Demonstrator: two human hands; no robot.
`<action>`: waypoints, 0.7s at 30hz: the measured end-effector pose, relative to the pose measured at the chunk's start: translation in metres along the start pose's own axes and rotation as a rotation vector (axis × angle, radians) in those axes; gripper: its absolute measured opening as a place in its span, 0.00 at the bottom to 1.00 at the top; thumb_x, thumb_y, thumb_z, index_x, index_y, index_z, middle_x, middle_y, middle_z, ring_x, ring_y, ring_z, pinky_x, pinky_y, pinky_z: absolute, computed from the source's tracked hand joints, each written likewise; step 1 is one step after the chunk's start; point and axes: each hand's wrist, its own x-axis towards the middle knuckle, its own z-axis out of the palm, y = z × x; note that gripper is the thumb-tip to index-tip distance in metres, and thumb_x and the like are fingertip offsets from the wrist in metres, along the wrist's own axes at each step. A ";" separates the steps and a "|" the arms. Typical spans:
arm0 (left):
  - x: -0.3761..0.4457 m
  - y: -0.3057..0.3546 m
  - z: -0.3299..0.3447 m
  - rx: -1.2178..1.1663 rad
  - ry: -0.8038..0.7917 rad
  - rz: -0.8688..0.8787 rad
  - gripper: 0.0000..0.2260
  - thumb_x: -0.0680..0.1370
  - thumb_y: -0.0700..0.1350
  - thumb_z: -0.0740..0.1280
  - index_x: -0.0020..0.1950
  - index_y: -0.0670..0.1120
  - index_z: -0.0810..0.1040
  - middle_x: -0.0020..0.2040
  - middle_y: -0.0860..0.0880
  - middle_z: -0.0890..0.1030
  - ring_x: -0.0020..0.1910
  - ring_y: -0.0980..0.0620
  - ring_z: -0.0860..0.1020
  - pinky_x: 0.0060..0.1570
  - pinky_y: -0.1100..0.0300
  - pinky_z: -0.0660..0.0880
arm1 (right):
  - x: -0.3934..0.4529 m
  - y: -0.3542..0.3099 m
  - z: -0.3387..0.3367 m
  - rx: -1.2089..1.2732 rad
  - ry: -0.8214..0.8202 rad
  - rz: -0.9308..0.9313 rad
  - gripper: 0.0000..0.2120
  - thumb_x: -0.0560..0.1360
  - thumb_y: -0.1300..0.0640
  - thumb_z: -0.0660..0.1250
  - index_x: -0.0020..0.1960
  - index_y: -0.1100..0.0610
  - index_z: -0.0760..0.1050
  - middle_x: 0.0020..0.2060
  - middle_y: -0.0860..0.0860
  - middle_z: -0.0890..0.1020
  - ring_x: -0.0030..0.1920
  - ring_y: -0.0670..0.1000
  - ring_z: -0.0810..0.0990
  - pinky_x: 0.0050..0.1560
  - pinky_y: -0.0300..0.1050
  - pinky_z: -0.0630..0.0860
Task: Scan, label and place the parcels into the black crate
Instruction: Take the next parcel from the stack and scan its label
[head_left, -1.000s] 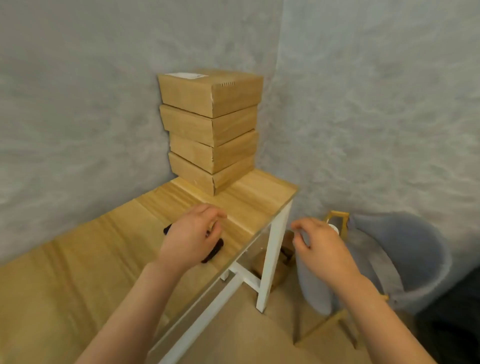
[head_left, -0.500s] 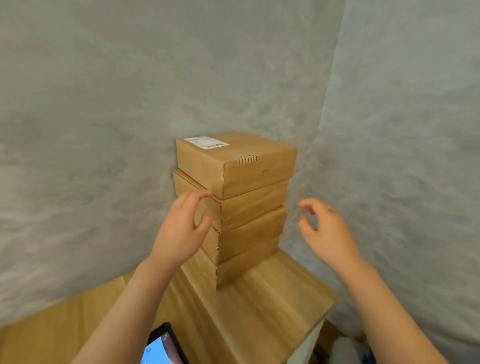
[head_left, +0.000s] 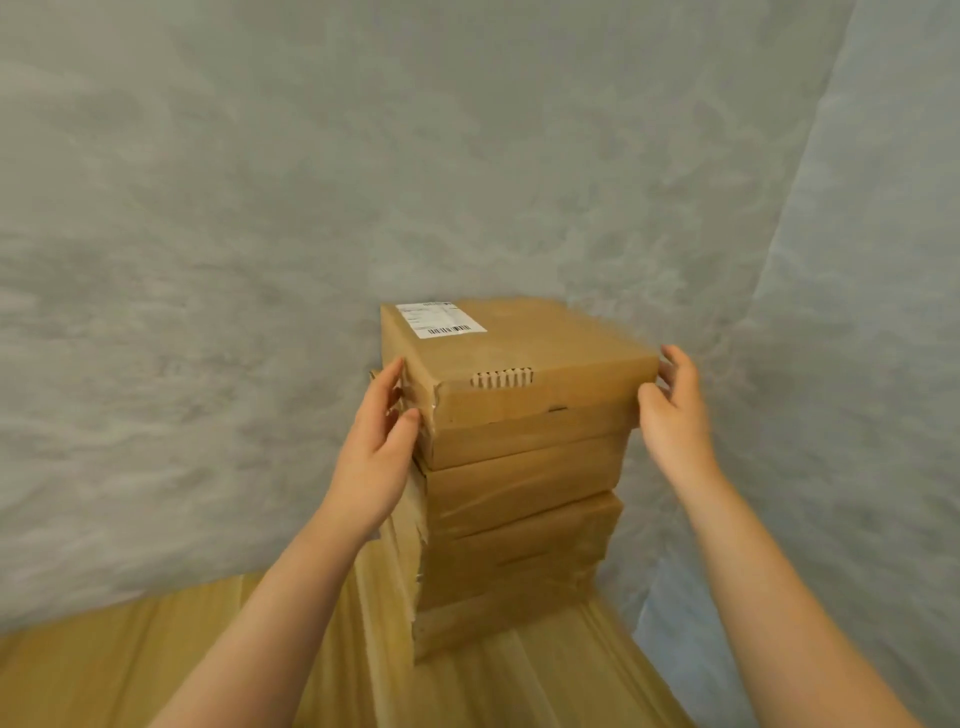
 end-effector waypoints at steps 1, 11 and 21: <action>0.000 0.001 0.002 -0.009 0.006 -0.012 0.22 0.83 0.46 0.59 0.78 0.55 0.63 0.74 0.59 0.70 0.72 0.62 0.67 0.74 0.50 0.64 | 0.001 0.001 0.004 0.007 -0.020 0.021 0.27 0.81 0.62 0.55 0.79 0.55 0.56 0.75 0.53 0.66 0.71 0.54 0.69 0.69 0.52 0.66; -0.023 0.021 -0.033 -0.135 0.199 0.024 0.20 0.83 0.36 0.55 0.73 0.51 0.70 0.67 0.58 0.77 0.65 0.63 0.74 0.63 0.64 0.74 | -0.034 -0.025 0.031 0.119 -0.073 -0.160 0.25 0.79 0.65 0.57 0.74 0.52 0.64 0.58 0.45 0.78 0.49 0.41 0.79 0.51 0.40 0.74; -0.080 0.000 -0.184 -0.164 0.485 -0.060 0.14 0.82 0.39 0.58 0.63 0.52 0.75 0.60 0.52 0.81 0.56 0.54 0.80 0.51 0.58 0.75 | -0.142 -0.097 0.123 0.312 -0.258 -0.283 0.23 0.76 0.70 0.59 0.62 0.46 0.67 0.54 0.40 0.76 0.51 0.35 0.78 0.47 0.30 0.74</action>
